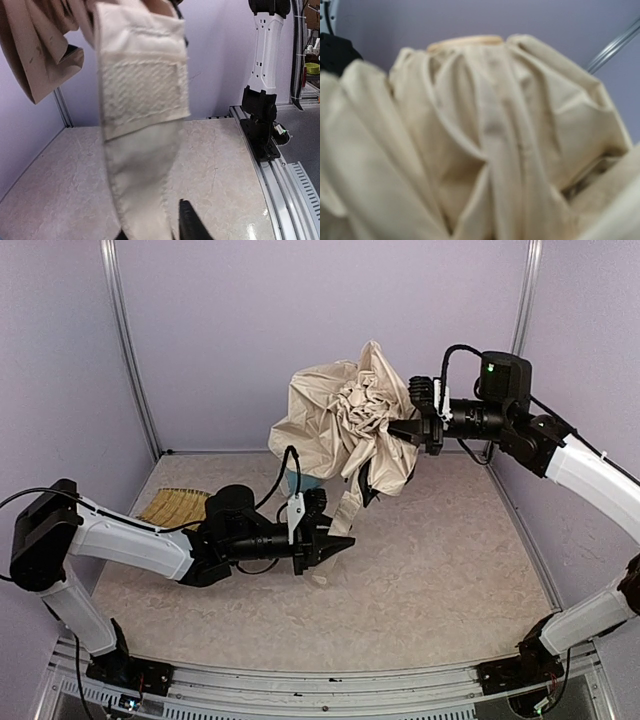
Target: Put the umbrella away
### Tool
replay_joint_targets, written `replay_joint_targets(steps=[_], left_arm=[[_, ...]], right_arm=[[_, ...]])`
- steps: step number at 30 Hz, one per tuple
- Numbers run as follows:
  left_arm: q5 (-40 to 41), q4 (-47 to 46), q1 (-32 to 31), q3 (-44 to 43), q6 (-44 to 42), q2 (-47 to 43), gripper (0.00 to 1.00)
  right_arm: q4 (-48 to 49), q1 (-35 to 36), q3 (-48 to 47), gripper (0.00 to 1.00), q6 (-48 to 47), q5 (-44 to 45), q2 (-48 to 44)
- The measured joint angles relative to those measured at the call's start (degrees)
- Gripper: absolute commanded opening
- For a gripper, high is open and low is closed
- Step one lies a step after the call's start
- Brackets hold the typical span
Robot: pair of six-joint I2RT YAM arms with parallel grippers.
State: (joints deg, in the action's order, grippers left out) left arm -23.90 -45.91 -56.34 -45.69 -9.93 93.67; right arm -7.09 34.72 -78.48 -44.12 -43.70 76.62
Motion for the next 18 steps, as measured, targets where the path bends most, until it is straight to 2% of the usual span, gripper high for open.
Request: replay_joint_targets(steps=[6,7,10,11,13,15,18], left_arm=[[-3.04,-1.4,-0.37,0.37,0.76,-0.09,0.0],[-2.82,-1.33,-0.37,0.74,0.76,-0.2,0.06],[-1.18,-0.44,-0.26,2.49,0.37,-1.2,0.58],[-0.5,0.79,-0.28,2.62,0.15,-1.6,0.68],[1.86,4.28,-0.74,2.6,-0.83,-2.93,0.8],[4.52,8.68,-1.53,2.62,-3.02,-6.01,0.88],[6.36,14.56,-2.27,3.37,-6.23,-14.12,0.88]], right_arm=[[0.02,0.0,0.0,0.0,0.52,3.74,-0.92],[0.0,0.0,0.0,0.0,0.63,4.48,-0.98],[-0.22,0.0,0.52,0.0,1.4,6.6,-1.36],[-0.17,0.0,0.94,0.0,1.62,6.91,-1.6],[-0.15,0.0,1.81,0.0,1.79,6.86,-2.32],[-0.26,-0.02,2.51,0.0,1.88,6.25,-3.19],[-0.39,0.0,3.21,0.0,1.88,4.35,-4.83]])
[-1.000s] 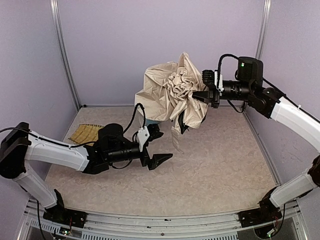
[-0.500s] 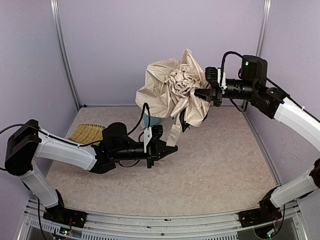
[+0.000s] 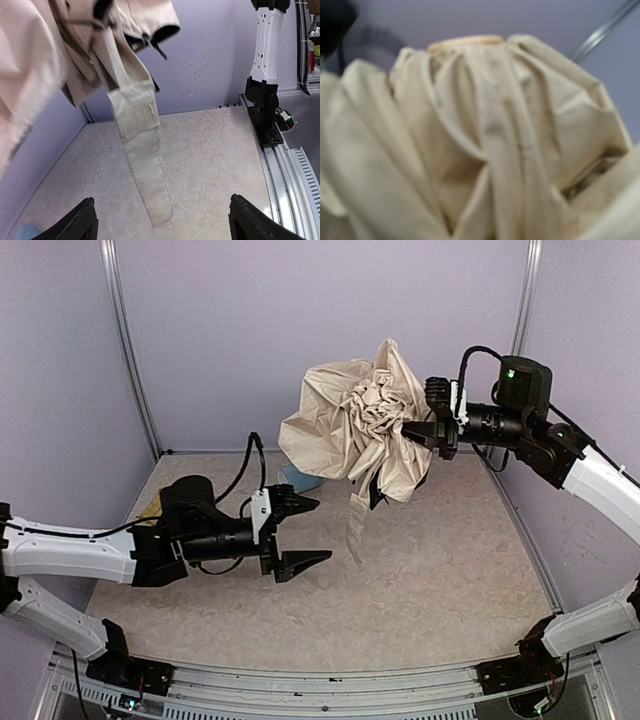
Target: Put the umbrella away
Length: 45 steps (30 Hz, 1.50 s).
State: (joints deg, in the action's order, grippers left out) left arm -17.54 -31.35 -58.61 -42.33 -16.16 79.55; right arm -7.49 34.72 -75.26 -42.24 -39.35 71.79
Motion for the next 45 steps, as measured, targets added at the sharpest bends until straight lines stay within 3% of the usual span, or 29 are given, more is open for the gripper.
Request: replay_joint_targets(steps=[4,8,14,16,20,22,24,33,35,40,45], left_arm=[[0.09,3.98,-0.09,0.94,-4.15,-14.03,0.88],[4.81,-2.38,0.7,4.46,-5.11,-22.36,0.92],[18.27,-8.98,5.53,1.79,-4.81,-14.82,0.88],[20.2,-9.53,5.62,0.0,-4.94,-10.45,0.75],[21.94,-13.55,4.44,-2.1,-4.46,-2.49,0.19],[21.68,-16.41,3.23,-2.21,-3.85,0.07,0.05],[20.81,-19.74,1.33,-2.43,-3.45,2.75,0.0],[15.58,-25.75,-5.79,-7.28,-2.27,11.08,0.0],[14.69,-26.1,-5.7,-7.65,-1.92,11.08,0.05],[14.14,-25.9,-4.31,-7.67,-0.31,10.93,0.5],[13.46,-24.13,0.74,-4.61,3.06,7.08,0.74]], right_arm=[[0.0,0.0,1.55,0.0,0.24,-2.25,-2.95],[0.02,0.0,1.79,0.0,1.36,-4.66,-3.65],[0.42,0.74,2.49,0.0,4.13,-8.2,-3.45],[1.33,1.7,3.17,0.0,5.27,-9.14,-3.43],[4.5,4.55,5.09,0.0,8.48,-10.75,-2.95],[7.17,5.9,6.47,0.0,10.67,-11.37,-2.23],[10.91,6.82,8.39,0.0,13.51,-11.76,-1.42],[21.77,7.63,10.75,0.0,22.43,-6.4,2.67],[22.49,7.65,10.75,0.0,23.17,-5.22,3.13],[22.16,7.65,10.75,0.0,23.65,-3.34,3.15],[20.17,7.02,13.03,0.0,21.29,-0.04,-0.55]])
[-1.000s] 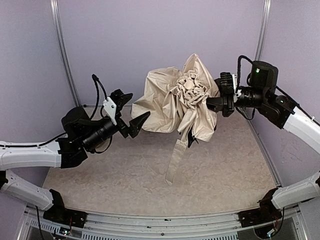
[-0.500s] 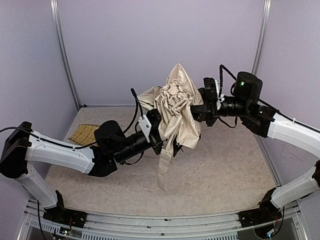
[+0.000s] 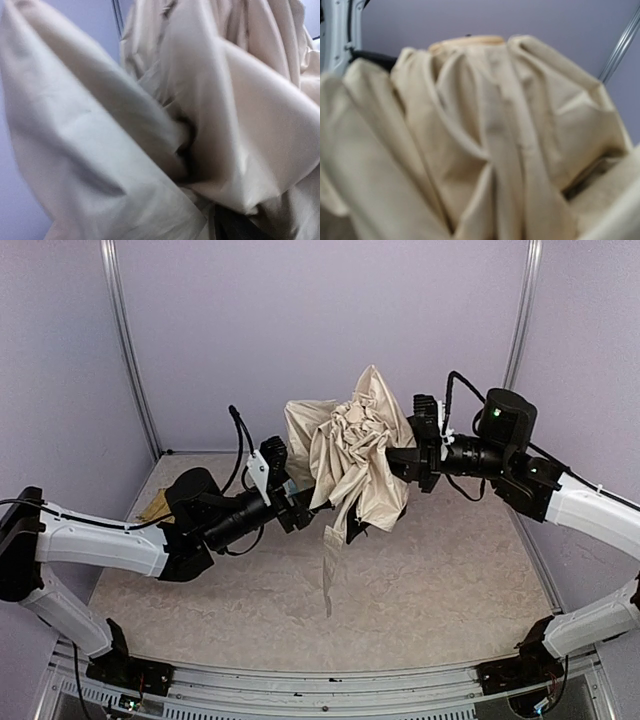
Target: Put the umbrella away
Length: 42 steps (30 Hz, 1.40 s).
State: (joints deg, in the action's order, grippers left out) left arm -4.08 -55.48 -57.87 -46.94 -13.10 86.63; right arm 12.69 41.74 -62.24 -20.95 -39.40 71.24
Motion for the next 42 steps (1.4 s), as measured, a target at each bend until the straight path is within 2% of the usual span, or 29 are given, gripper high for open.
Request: replay_joint_targets(steps=[3,5,9,13,21,27,30,35,36,40,42], left_arm=[[0.0,2.36,3.39,4.7,0.57,-5.16,0.86],[-0.07,5.07,4.48,6.93,-0.22,-8.07,0.9],[-0.42,10.97,4.59,10.27,-2.32,-11.91,0.91],[-3.76,13.6,4.59,14.14,-2.8,-13.29,0.89],[-13.75,10.97,2.29,15.93,-2.6,-8.87,0.89],[-19.78,7.19,0.98,12.52,-0.87,-1.22,0.88],[-23.67,5.18,0.15,9.18,0.72,2.78,0.65],[-29.16,4.76,-0.42,5.18,2.25,6.49,0.49],[-30.21,4.81,-0.44,4.96,2.49,6.56,0.42],[-33.46,5.25,-1.22,4.57,2.62,6.56,0.0],[-34.51,6.14,-1.84,4.33,2.36,6.54,0.0]], right_arm=[[-3.28,-1.4,0.35,0.0,-2.62,-1.57,-3.26],[-5.64,-1.86,-0.35,0.0,-4.7,-2.43,-4.81],[-8.76,-2.21,-2.4,0.0,-7.89,-3.04,-5.81],[-11.69,-2.29,-4.52,0.0,-10.32,-2.86,-5.84],[-14.64,-2.29,-8.79,0.0,-12.63,-2.54,-5.57],[-15.56,-2.29,-9.31,0.0,-13.53,-2.6,-5.51],[-16.02,-2.29,-9.31,0.0,-13.81,-2.58,-5.27],[-16.33,-2.29,-9.31,0.0,-14.16,-1.73,-5.09],[-16.33,-2.29,-9.31,0.0,-14.19,-1.42,-5.09],[-16.33,-2.54,-9.31,0.0,-14.27,0.39,-5.07],[-16.33,-2.56,-9.31,0.0,-14.38,1.14,-5.07]])
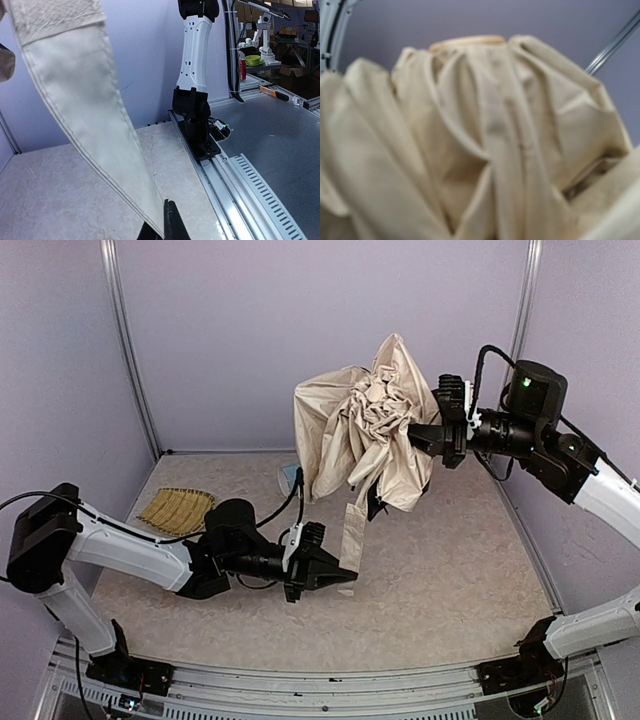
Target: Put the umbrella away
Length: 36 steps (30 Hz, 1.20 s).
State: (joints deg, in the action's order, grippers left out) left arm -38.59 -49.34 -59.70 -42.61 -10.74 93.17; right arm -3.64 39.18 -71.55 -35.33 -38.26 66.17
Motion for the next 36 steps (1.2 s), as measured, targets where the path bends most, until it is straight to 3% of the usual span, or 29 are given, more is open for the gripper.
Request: replay_joint_targets(steps=[3,8,12,17,27,36], left_arm=[[0.68,1.86,-0.44,-0.07,-0.9,-0.2,0.0],[9.92,5.55,1.79,1.16,-4.04,-1.18,0.0],[19.04,9.05,8.39,0.2,-8.31,-0.7,0.0],[25.9,11.19,15.56,-6.12,-14.93,3.56,0.0],[25.03,14.53,20.98,-19.47,-23.69,14.51,0.0],[23.85,15.69,21.42,-22.6,-28.33,18.69,0.0]], right_arm=[[-0.2,-0.04,0.0,0.0,-0.17,1.27,0.04],[-1.81,-0.04,-0.2,0.0,0.02,4.59,0.04],[-4.48,2.01,-0.61,0.0,0.2,7.26,0.09],[-6.75,10.38,3.61,0.0,-3.17,15.58,-0.09],[-13.0,25.55,8.0,0.0,-7.98,43.3,5.2],[-13.29,28.5,10.78,0.0,-6.73,46.73,12.37]])
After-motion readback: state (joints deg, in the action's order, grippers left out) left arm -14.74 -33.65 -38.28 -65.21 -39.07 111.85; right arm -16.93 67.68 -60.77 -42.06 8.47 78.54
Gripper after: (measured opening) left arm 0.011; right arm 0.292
